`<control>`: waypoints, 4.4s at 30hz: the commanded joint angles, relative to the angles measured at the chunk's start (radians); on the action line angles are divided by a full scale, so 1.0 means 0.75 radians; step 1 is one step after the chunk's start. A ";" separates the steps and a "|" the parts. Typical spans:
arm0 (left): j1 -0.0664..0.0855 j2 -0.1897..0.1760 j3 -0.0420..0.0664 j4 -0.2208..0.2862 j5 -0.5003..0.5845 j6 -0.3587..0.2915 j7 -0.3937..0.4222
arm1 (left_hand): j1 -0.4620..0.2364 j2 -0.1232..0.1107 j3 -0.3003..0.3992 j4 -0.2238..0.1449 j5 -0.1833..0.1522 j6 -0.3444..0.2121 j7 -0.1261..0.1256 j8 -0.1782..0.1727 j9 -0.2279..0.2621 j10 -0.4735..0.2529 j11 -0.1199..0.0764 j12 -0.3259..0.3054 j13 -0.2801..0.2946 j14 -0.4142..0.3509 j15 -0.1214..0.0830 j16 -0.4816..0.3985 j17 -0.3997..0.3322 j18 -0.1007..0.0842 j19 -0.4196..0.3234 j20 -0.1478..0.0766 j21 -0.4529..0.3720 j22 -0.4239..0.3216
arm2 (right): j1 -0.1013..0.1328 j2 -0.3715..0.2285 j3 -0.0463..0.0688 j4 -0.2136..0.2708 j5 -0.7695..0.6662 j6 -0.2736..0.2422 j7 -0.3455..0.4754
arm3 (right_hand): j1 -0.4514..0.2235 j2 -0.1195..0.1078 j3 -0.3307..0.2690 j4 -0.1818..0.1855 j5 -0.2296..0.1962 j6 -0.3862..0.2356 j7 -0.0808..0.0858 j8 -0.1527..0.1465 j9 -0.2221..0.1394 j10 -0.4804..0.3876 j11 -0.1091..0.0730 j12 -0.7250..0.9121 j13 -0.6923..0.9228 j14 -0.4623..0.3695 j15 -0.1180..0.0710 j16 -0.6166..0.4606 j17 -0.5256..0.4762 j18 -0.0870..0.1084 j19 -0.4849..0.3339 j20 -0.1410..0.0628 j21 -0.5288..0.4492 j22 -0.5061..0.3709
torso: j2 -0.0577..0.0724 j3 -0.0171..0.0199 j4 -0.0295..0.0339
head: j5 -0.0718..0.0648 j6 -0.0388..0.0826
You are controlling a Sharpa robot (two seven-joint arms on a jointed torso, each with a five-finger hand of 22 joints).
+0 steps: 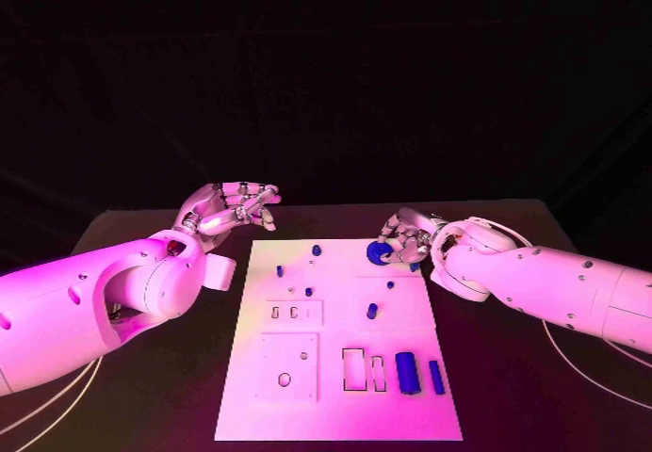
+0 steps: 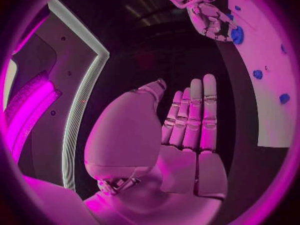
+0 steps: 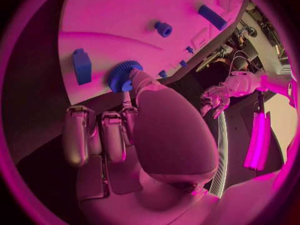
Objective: Assemble the parts on the task board
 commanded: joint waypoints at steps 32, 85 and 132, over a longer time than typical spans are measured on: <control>0.002 0.027 0.001 -0.010 -0.004 0.028 0.004 | -0.002 -0.005 0.008 0.000 -0.008 0.000 0.001 0.009 0.002 0.000 0.004 -0.005 0.002 -0.013 0.001 0.007 0.001 0.005 -0.012 -0.002 0.009 0.005 | -0.053 0.269 -0.022 0.047 -0.248 -0.159 -0.018 | -0.049 -0.039 0.095 -0.014 0.053 0.021 -0.019 0.040 0.028 0.010 -0.003 0.006 0.077 0.119 -0.014 0.006 0.246 -0.013 0.009 -0.014 0.015 0.153 | 0.003 -0.0015 0.0017 | 0.046 -0.002; 0.002 0.024 0.001 -0.013 -0.009 0.039 -0.005 | 0.003 -0.002 0.016 -0.004 -0.007 -0.001 0.001 0.009 0.004 0.000 0.004 -0.005 0.003 -0.017 0.001 0.012 -0.001 0.006 -0.024 -0.001 0.025 0.015 | -0.073 0.386 -0.024 -0.085 -0.306 -0.077 -0.030 | -0.293 -0.068 -0.032 0.012 -0.021 -0.098 0.024 -0.047 0.020 -0.046 0.041 -0.038 0.024 0.118 0.025 0.006 0.244 -0.006 -0.007 0.024 -0.016 0.140 | 0.001 0.0023 -0.0033 | 0.048 -0.002; 0.001 0.019 -0.001 -0.052 0.002 0.053 -0.002 | 0.001 -0.003 0.017 -0.003 -0.007 -0.004 0.002 0.008 0.004 -0.004 0.005 -0.007 0.002 -0.020 0.002 0.013 -0.002 0.005 -0.030 0.000 0.033 0.020 | -0.022 -0.196 -0.009 0.314 0.088 -0.258 0.308 | -0.145 -0.048 -0.006 -0.031 0.078 -0.105 0.032 -0.085 0.030 -0.083 0.044 -0.072 -0.015 0.117 0.027 0.004 0.243 -0.001 -0.018 0.025 -0.048 0.134 | -0.038 0.0139 -0.0418 | 0.056 0.019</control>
